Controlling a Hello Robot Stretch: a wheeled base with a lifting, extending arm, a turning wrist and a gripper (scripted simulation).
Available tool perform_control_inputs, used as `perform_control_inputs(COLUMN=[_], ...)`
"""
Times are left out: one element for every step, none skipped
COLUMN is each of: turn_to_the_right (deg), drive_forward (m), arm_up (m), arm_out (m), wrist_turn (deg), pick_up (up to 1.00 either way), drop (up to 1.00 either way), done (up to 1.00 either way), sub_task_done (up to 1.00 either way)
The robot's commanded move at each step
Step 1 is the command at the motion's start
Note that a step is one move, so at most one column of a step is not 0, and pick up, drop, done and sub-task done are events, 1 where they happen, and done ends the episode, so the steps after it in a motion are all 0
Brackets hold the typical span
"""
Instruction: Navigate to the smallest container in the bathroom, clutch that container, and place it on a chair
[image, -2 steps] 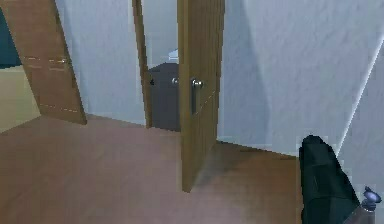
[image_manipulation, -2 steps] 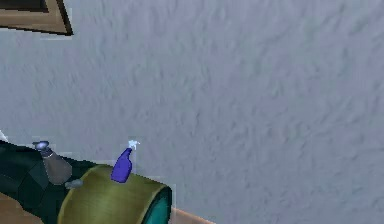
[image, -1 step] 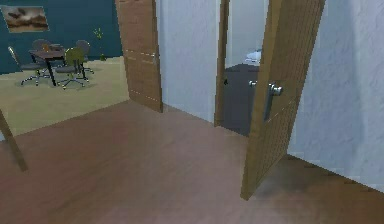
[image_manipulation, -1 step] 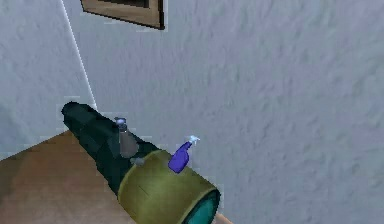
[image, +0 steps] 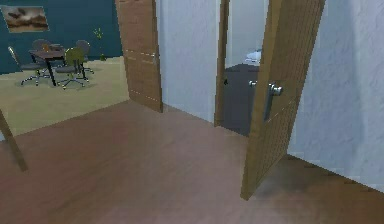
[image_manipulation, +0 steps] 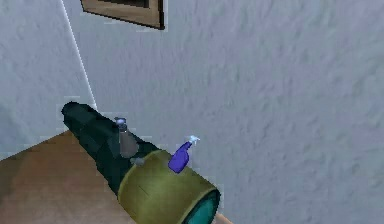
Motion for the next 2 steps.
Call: perform_control_inputs(turn_to_the_right=[0.0, 0.0], drive_forward=[0.00, 0.00], arm_up=[0.06, 0.00], arm_out=[0.00, 0.48], wrist_turn=[0.0, 0.0], pick_up=[0.00, 0.00], drop=[0.00, 0.00], done=[0.00, 0.00], sub_task_done=[0.00, 0.00])
